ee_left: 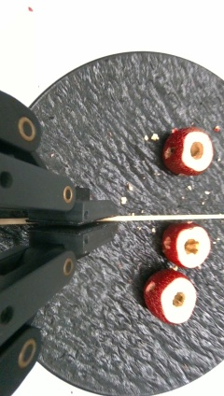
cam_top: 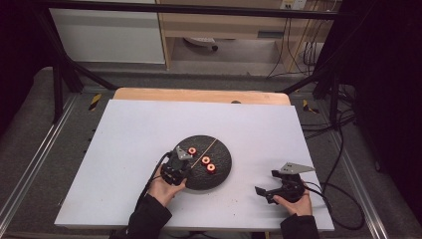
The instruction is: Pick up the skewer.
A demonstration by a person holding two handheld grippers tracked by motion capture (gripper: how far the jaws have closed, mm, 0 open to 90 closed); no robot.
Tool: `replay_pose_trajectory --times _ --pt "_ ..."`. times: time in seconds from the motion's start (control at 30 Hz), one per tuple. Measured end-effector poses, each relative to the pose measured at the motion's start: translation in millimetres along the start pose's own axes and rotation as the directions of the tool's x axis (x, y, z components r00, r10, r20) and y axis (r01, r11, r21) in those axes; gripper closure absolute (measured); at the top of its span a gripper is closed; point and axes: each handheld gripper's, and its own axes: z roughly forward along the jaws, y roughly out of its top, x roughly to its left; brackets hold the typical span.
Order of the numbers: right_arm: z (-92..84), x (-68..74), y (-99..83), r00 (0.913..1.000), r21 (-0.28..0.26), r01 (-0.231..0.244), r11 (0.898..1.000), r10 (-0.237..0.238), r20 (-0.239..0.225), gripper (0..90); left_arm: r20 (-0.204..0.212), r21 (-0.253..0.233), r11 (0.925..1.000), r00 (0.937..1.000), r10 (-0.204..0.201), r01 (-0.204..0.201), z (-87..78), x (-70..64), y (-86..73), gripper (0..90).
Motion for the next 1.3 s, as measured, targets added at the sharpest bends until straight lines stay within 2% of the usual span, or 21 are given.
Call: replay_pose_trajectory --times 0.17,0.37,0.4,0.63,0.73,0.83,1.07,1.17,1.23,1.3 --pt "-0.5 0.5 0.2 1.0000 -0.008 0.000 1.000 0.000 0.000 1.0 -0.001 -0.035 0.9994 1.0000 0.005 -0.005 -8.3 2.2 -2.4 87.9" --pt "-1.4 1.7 1.6 1.0000 -0.009 0.005 1.000 -0.005 0.001 0.7 0.037 -0.087 0.9962 0.9993 -0.006 0.009 -20.8 10.4 -6.8 87.9" --pt "-1.2 3.1 3.2 0.9997 -0.011 0.024 1.000 -0.024 0.006 0.7 0.049 -0.091 0.9958 0.9988 -0.004 0.008 -22.5 12.2 -7.7 87.9" --pt "-0.6 12.1 11.3 0.9983 -0.016 0.058 0.998 -0.058 -0.002 0.5 0.104 -0.126 0.9921 0.9945 0.016 -0.003 -31.6 21.3 -14.1 87.8" --pt "3.4 19.2 16.2 0.9954 0.005 0.093 0.996 -0.093 0.026 0.6 0.111 -0.128 0.9917 0.9935 0.026 -0.011 -33.7 23.5 -16.3 87.8" --pt "5.6 23.5 19.1 0.9934 0.017 0.111 0.994 -0.111 0.027 0.5 0.124 -0.132 0.9910 0.9916 0.037 -0.021 -34.9 25.0 -17.2 87.8" --pt "16.3 41.9 34.7 0.9727 0.062 0.222 0.973 -0.225 0.055 1.8 0.143 -0.134 0.9887 0.9858 0.087 -0.068 -38.2 25.9 -16.0 87.8" --pt "19.3 49.9 41.2 0.9586 0.071 0.274 0.959 -0.278 0.062 2.4 0.148 -0.133 0.9880 0.9840 0.099 -0.080 -38.7 25.2 -15.3 87.8" --pt "21.1 55.1 45.1 0.9489 0.077 0.304 0.950 -0.309 0.065 2.6 0.164 -0.131 0.9866 0.9794 0.118 -0.097 -38.4 22.6 -13.8 87.9" --pt "22.6 60.2 48.8 0.9397 0.085 0.330 0.940 -0.336 0.064 2.9 0.167 -0.130 0.9858 0.9777 0.128 -0.106 -38.3 21.3 -13.2 87.9"
